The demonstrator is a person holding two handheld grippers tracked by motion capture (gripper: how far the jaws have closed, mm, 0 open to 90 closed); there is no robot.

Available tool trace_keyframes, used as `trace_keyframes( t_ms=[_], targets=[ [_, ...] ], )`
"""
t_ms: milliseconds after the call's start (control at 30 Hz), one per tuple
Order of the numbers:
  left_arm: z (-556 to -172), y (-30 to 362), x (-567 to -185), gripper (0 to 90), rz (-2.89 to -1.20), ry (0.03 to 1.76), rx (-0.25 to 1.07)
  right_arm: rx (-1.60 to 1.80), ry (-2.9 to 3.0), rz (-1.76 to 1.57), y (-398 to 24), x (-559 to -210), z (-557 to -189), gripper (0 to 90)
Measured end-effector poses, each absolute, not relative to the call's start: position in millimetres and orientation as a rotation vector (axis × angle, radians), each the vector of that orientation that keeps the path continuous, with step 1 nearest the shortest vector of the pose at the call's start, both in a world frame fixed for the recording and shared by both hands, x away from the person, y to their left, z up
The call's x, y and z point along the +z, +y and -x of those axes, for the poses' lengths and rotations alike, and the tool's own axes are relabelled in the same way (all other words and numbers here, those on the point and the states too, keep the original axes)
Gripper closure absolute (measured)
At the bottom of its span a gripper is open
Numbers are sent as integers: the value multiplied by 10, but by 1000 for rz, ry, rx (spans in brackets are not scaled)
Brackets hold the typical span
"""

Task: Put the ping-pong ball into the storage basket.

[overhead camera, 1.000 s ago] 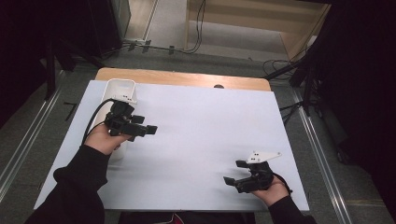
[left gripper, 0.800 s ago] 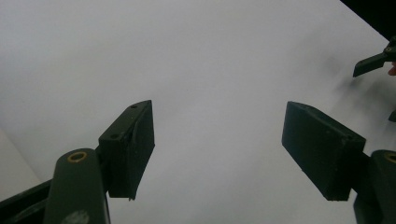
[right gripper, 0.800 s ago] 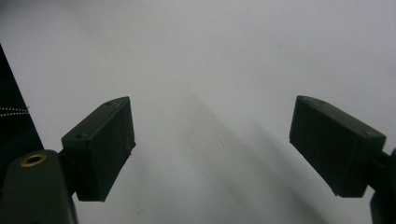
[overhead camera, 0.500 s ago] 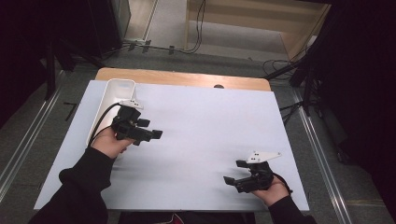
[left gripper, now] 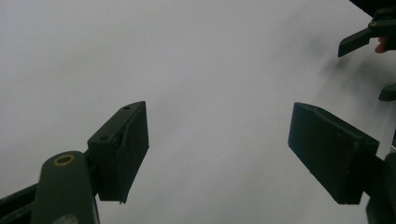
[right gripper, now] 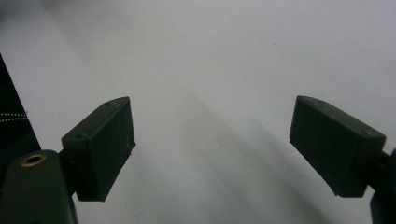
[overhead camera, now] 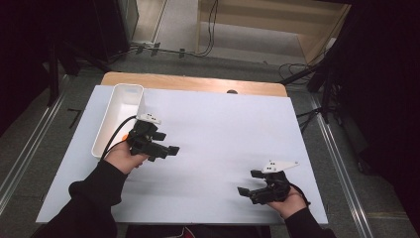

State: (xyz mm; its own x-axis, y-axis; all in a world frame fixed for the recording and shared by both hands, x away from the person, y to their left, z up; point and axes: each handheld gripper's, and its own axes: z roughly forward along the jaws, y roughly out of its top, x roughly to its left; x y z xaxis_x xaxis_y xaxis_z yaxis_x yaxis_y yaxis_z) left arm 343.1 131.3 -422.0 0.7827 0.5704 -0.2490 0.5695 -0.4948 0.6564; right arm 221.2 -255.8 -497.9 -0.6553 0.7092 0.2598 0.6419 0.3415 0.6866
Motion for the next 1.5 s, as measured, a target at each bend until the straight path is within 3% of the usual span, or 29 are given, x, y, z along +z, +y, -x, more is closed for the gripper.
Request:
trace_keyframes(
  t_ms=[133, 1500],
  targets=[
    [-3406, 1316, -4255, 208, -2174, 857, 41, 1215, 2506, -1259, -2564, -4976, -2208, 129],
    [-3099, 1394, -4646, 209, -2252, 723, -68, 1222, 2490, -1267, -2570, -4979, -2193, 129]
  ],
)
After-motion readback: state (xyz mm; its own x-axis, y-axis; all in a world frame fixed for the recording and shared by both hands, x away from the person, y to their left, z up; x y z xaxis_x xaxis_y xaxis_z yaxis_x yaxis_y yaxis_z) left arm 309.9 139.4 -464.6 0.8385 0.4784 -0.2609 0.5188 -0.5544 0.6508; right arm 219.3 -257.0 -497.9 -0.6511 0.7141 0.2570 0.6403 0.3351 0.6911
